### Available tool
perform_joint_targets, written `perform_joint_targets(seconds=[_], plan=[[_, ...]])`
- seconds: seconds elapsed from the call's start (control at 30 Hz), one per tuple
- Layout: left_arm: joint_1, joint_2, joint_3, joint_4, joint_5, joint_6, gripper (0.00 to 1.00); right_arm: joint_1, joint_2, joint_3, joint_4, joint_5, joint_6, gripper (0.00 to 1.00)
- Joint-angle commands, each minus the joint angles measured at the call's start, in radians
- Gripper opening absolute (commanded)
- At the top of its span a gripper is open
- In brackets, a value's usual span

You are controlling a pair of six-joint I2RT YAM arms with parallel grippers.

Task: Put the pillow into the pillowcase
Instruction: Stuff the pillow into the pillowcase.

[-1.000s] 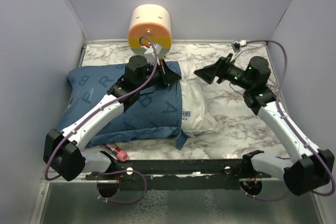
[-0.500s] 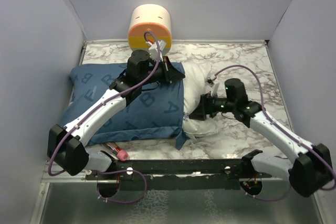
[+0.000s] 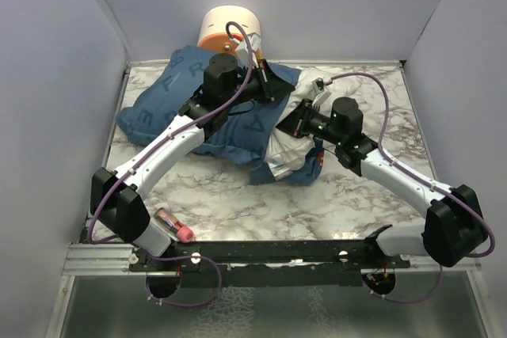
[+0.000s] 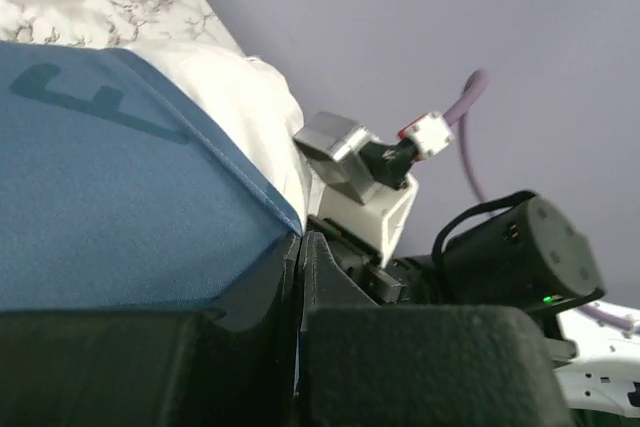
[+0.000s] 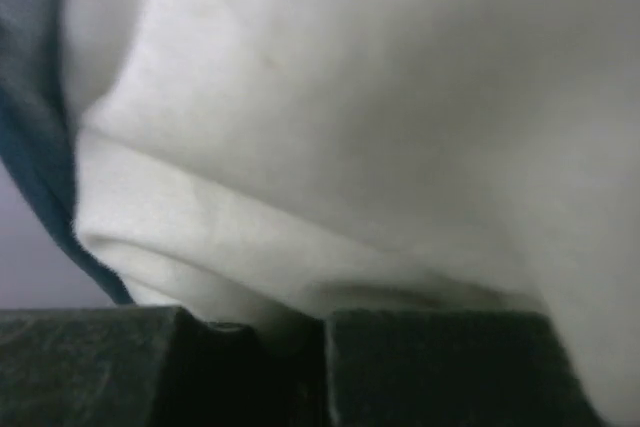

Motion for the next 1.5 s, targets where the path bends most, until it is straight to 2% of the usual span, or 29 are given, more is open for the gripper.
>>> perform_joint_targets(seconds=[0.0, 0.17, 0.3, 0.37, 0.4, 0.47, 0.57, 0.63, 0.73, 0.83, 1.03, 1.17, 1.33, 1.4, 1.47], plan=[[-0.115, -0.037, 0.035, 0.26, 0.199, -0.138, 0.0, 0.047, 0.029, -0.15, 0.513, 0.147, 0.251, 0.01], [-0.176, -0.057, -0.068, 0.349, 0.157, -0.203, 0.0, 0.073, 0.133, -0.363, 0.474, 0.138, 0.242, 0.05], [-0.206, -0.104, -0.248, 0.415, 0.114, -0.253, 0.0, 0.064, 0.168, -0.375, 0.429, -0.107, 0.082, 0.18], [-0.202, -0.149, -0.365, 0.412, 0.081, -0.245, 0.0, 0.063, 0.045, -0.403, 0.354, -0.128, 0.022, 0.34], [-0.198, -0.175, -0.422, 0.399, 0.065, -0.236, 0.0, 0.062, -0.051, -0.417, 0.291, -0.101, -0.002, 0.49], [-0.184, -0.223, -0.529, 0.389, 0.045, -0.234, 0.0, 0.059, -0.275, -0.396, 0.033, -0.018, -0.102, 0.69], [-0.17, -0.289, -0.653, 0.394, 0.018, -0.244, 0.0, 0.052, -0.564, -0.298, -0.287, 0.122, -0.223, 0.87], [-0.163, -0.307, -0.699, 0.401, 0.019, -0.256, 0.0, 0.048, -0.7, -0.222, -0.46, 0.218, -0.273, 0.93], [-0.157, -0.313, -0.728, 0.404, 0.036, -0.259, 0.0, 0.048, -0.793, -0.136, -0.616, 0.383, -0.272, 0.99], [-0.157, -0.297, -0.731, 0.41, 0.073, -0.259, 0.0, 0.048, -0.798, -0.118, -0.637, 0.524, -0.234, 1.0], [-0.157, -0.319, -0.731, 0.378, 0.104, -0.235, 0.0, 0.034, -0.67, -0.178, -0.518, 0.514, -0.074, 1.0], [-0.155, -0.365, -0.75, 0.345, 0.096, -0.215, 0.0, -0.081, -0.632, -0.208, -0.468, 0.406, -0.03, 1.0], [-0.156, -0.4, -0.777, 0.347, 0.086, -0.214, 0.0, -0.391, -0.543, -0.24, -0.366, 0.102, 0.02, 1.0], [-0.155, -0.405, -0.776, 0.353, 0.09, -0.21, 0.0, -0.475, -0.493, -0.271, -0.27, -0.009, 0.052, 1.0], [-0.155, -0.407, -0.774, 0.36, 0.099, -0.207, 0.0, -0.482, -0.442, -0.32, -0.095, -0.092, 0.113, 1.0]])
